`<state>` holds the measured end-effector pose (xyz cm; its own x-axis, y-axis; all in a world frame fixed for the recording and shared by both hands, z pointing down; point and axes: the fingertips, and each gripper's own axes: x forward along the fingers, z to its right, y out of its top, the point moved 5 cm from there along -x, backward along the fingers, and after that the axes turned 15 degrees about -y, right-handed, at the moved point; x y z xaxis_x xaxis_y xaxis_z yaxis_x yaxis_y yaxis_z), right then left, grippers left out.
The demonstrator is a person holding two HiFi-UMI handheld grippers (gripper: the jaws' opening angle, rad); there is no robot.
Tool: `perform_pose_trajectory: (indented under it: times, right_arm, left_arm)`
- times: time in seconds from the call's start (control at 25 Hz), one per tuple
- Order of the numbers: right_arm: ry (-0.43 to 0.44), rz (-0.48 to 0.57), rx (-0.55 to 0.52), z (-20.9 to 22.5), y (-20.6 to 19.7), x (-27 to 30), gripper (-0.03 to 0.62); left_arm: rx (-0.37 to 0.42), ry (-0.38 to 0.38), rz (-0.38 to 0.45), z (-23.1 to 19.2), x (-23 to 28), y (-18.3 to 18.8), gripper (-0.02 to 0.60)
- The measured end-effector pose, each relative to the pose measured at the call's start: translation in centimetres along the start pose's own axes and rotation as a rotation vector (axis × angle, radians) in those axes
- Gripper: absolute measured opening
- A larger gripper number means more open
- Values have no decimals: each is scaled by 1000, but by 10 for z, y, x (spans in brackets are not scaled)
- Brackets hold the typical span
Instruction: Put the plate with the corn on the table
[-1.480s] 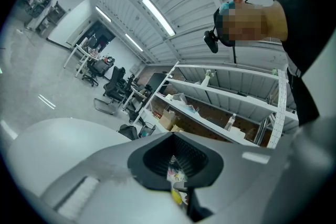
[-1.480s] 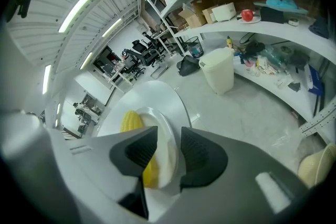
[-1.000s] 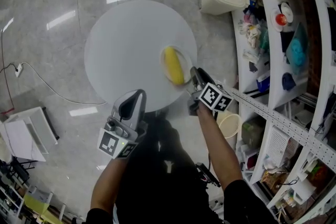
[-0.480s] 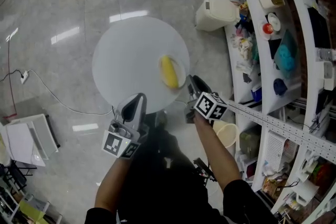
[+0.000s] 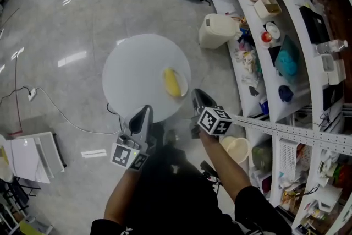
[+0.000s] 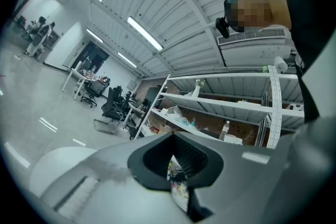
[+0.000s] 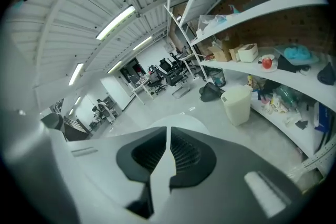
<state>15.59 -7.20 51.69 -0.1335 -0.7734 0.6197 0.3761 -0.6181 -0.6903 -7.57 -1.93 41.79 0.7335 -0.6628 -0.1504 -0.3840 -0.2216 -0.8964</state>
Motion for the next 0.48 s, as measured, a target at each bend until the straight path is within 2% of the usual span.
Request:
perform_pose_trajectory:
  times: [0.12, 0.48]
  right_arm:
    - [18, 37, -19, -8, 7, -24, 15]
    - [54, 111, -60, -15, 10, -96, 9]
  left_arm:
    - [20, -9, 5, 18, -6, 9, 3]
    - [82, -24, 21, 72, -27, 20, 3]
